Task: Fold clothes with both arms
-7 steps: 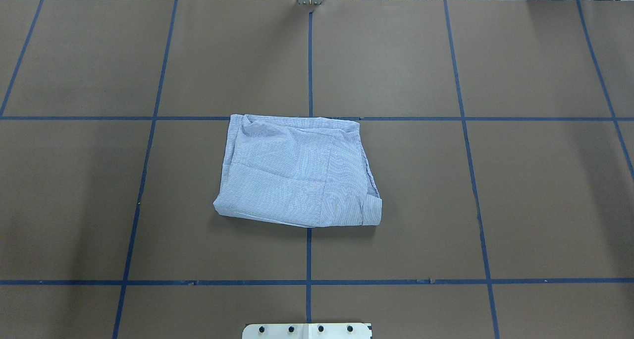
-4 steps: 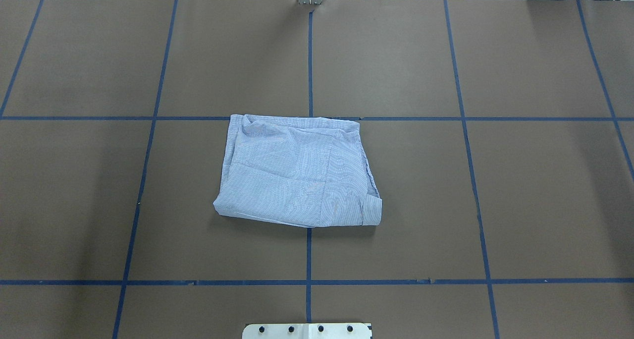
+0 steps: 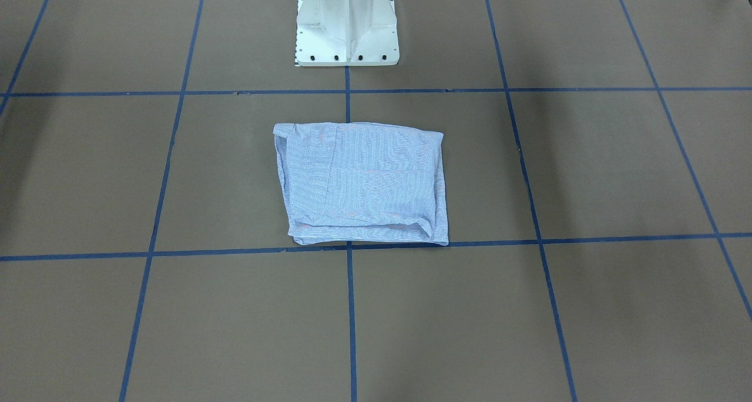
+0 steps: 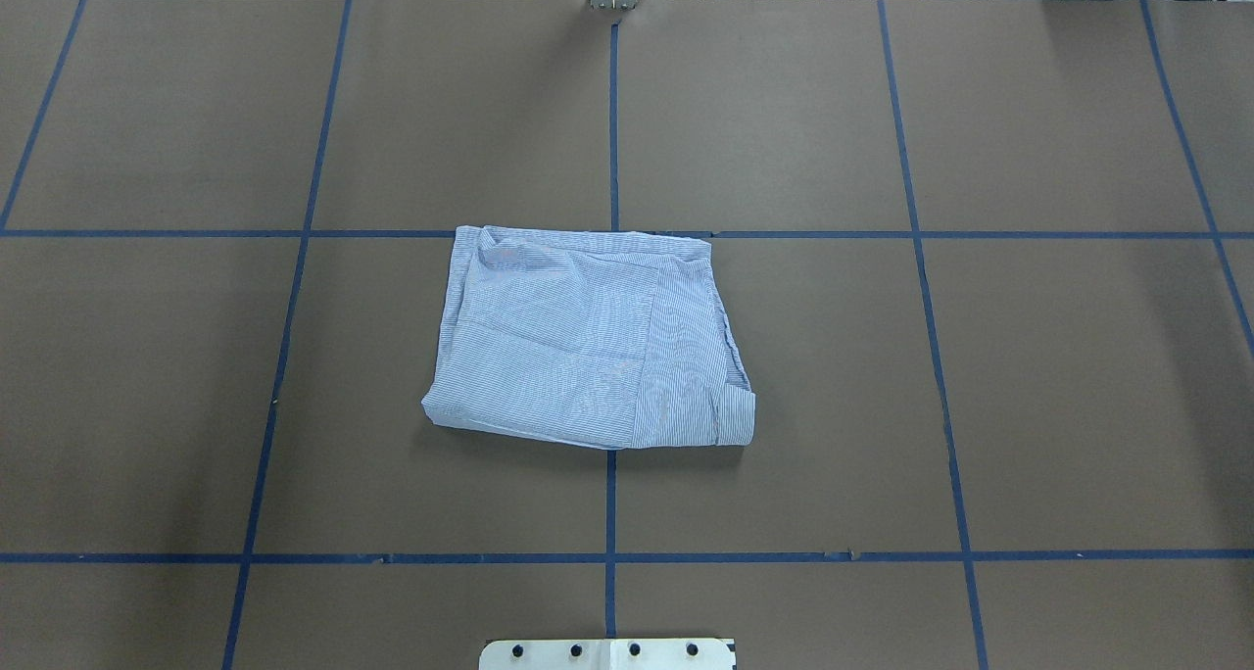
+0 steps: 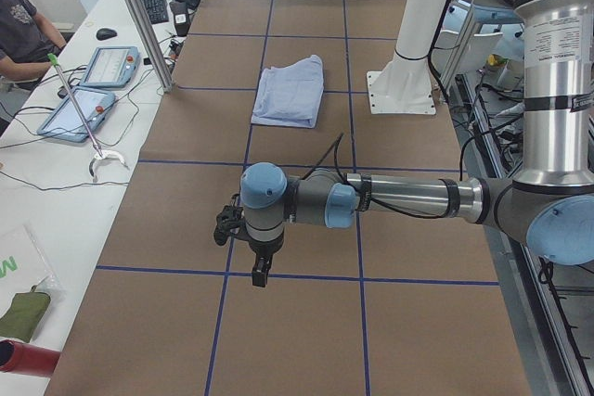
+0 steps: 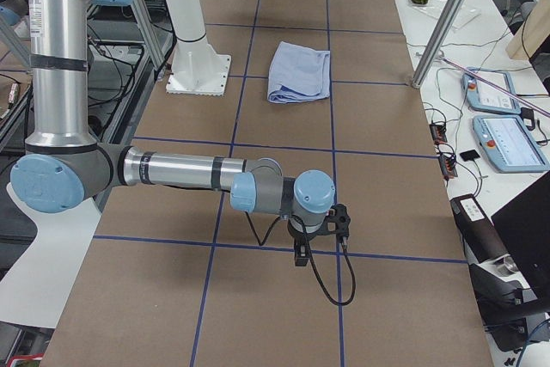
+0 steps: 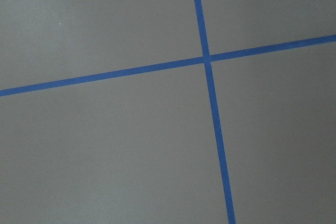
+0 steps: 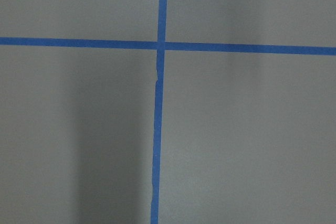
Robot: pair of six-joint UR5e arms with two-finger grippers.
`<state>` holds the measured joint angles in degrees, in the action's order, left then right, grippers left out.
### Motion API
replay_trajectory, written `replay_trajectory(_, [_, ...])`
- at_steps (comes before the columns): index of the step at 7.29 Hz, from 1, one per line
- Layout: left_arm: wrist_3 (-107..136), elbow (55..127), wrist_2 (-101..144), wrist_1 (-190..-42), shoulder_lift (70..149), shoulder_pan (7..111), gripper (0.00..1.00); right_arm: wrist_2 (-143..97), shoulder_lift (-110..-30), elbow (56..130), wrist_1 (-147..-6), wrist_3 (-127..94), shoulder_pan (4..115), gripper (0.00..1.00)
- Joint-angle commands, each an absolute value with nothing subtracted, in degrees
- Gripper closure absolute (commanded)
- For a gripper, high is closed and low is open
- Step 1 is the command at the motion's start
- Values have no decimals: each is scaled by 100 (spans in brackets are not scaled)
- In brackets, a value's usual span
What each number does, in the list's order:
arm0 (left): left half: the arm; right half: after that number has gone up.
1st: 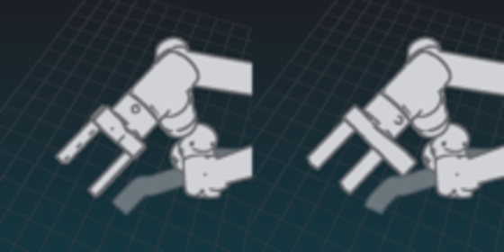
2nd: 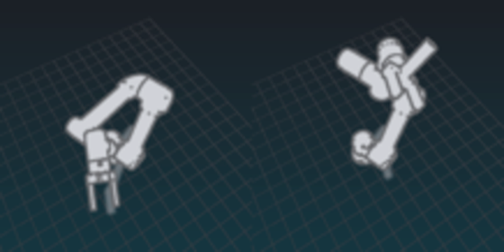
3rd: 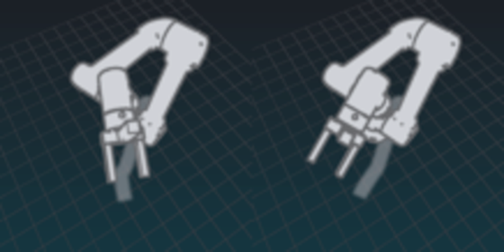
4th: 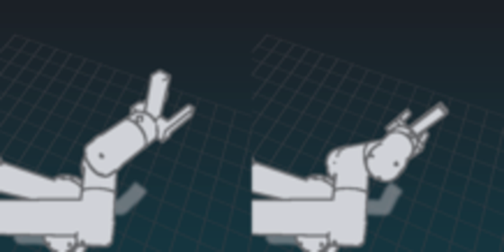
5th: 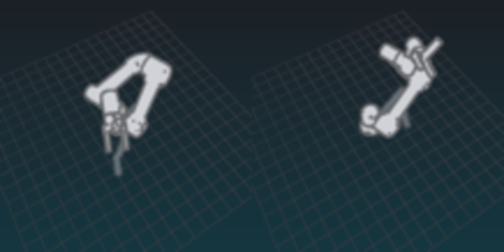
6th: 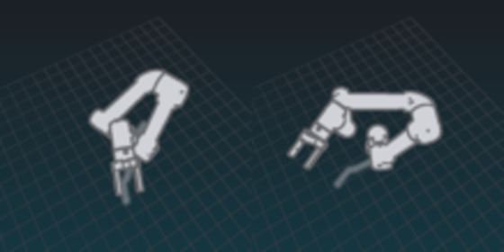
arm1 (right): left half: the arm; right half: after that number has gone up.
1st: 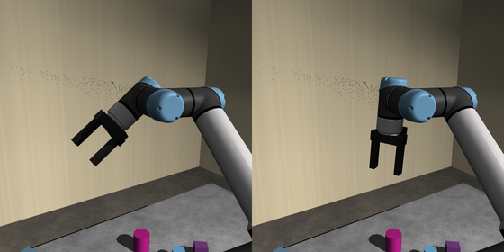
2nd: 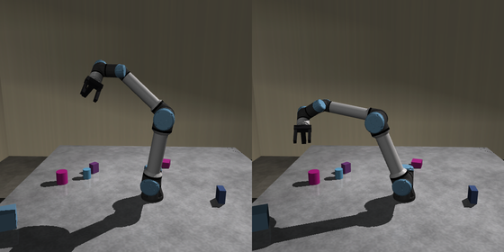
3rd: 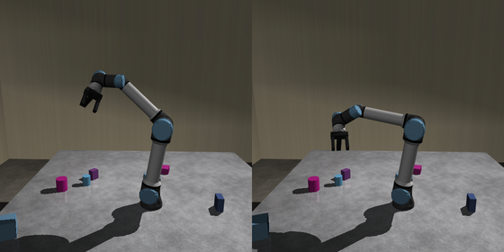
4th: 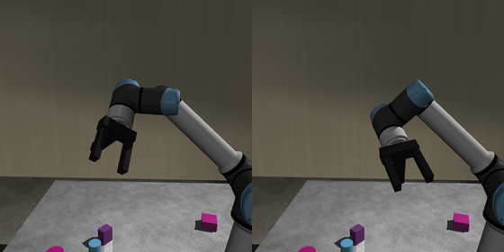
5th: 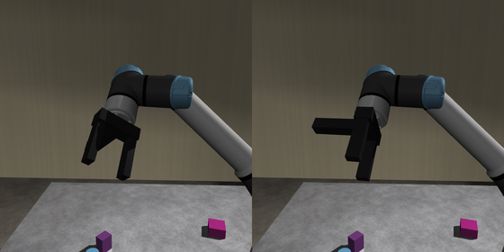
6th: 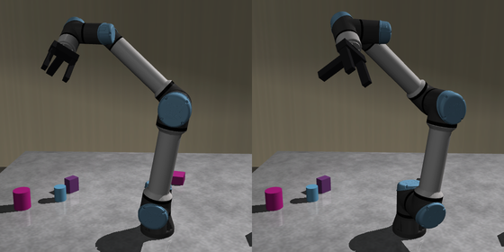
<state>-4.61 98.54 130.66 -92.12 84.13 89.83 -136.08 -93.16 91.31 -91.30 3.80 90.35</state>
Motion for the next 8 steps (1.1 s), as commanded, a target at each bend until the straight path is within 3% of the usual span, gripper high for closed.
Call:
replay_trajectory(1, [-448,9861,13069,-9202,8411,8982,0,-13623,-9334,9132,-9123,325,9035,0])
replay_trajectory(8, [-448,9966,13069,-9202,8429,8982,0,-13658,-9422,9483,-9026,220,9035,0])
